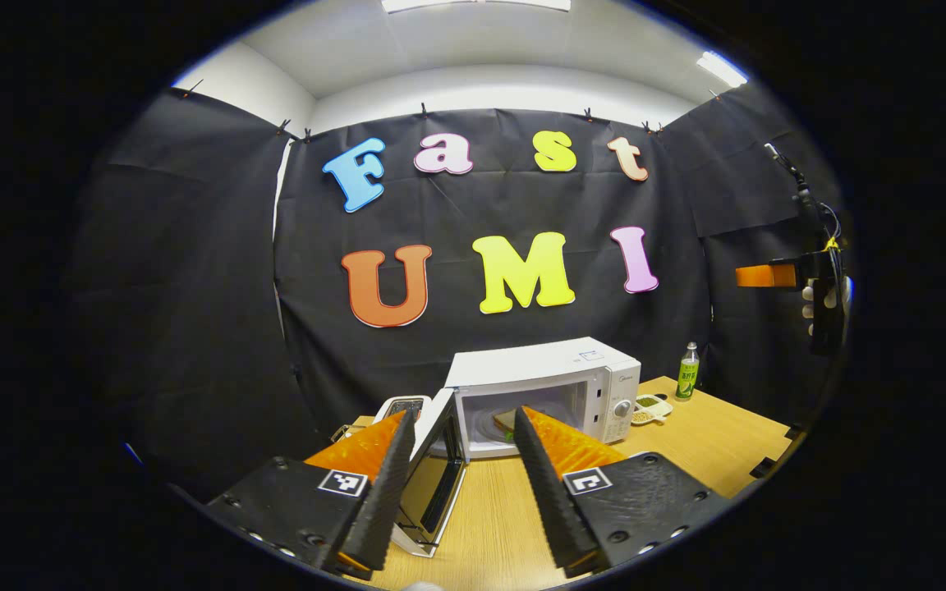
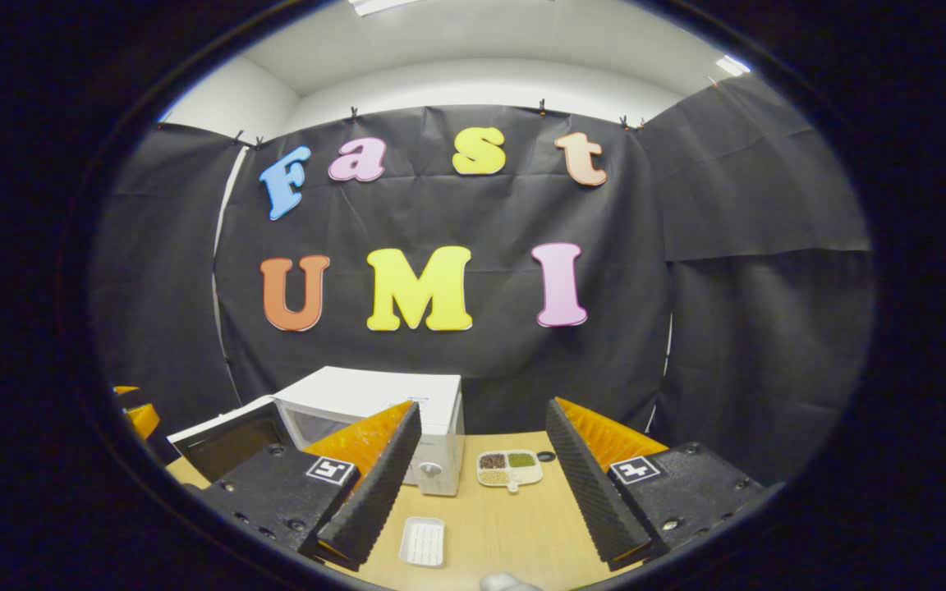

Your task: Open the microwave oven with the left hand, put the food in, and close the microwave oven.

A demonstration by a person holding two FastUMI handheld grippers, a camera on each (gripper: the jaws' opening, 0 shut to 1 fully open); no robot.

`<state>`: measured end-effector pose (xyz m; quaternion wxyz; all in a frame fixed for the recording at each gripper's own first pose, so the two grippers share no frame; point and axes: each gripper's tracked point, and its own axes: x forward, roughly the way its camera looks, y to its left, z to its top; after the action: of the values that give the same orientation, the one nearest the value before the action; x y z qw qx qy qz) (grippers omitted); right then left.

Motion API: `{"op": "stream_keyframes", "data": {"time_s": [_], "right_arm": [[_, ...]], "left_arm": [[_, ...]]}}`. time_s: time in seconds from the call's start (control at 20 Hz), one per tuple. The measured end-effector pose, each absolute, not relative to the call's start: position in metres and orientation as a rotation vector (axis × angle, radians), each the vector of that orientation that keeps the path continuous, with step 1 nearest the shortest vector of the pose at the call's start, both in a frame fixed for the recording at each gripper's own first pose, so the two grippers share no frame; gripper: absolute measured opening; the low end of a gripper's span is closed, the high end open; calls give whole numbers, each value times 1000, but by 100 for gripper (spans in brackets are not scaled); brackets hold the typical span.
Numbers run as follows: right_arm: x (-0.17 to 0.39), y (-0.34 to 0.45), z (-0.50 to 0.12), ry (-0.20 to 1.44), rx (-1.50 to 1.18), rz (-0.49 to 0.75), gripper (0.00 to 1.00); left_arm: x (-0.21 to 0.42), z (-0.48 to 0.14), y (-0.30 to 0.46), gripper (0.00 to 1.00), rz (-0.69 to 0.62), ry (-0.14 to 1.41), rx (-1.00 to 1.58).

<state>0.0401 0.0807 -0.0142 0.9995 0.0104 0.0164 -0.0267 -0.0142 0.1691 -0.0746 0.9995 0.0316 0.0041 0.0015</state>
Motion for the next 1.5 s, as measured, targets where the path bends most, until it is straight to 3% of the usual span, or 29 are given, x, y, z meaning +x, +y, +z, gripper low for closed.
{"op": "stream_keyframes", "data": {"time_s": [0.1,0.2,0.25,0.3,0.35,0.4,0.45,0.5,0.6,0.65,0.9,1.5], "right_arm": [[34,79,-14,42,16,-54,98],[29,73,-13,51,12,-66,98],[26,71,-13,59,17,-70,91],[24,70,-14,67,23,-74,91],[20,67,-15,76,28,-80,91],[17,64,-15,80,31,-87,98],[14,60,-15,84,31,-99,98],[10,54,-15,93,29,-112,91],[0,47,-18,113,28,-136,91],[-3,43,-18,115,33,-150,98],[-17,36,-27,165,53,-198,98],[-21,51,-30,205,74,-175,98]], "left_arm": [[-16,-76,181,21,21,-3,63],[-10,-82,193,0,32,-5,63],[-7,-90,204,0,49,6,64],[-3,-97,214,12,60,17,61],[-2,-103,224,0,70,18,64],[0,-115,236,0,84,36,65],[5,-126,246,0,92,49,72],[9,-140,260,0,103,61,83],[17,-171,292,0,141,103,95],[20,-184,303,0,149,126,73],[49,-234,330,0,166,180,60],[45,-258,288,0,74,214,66]]}}
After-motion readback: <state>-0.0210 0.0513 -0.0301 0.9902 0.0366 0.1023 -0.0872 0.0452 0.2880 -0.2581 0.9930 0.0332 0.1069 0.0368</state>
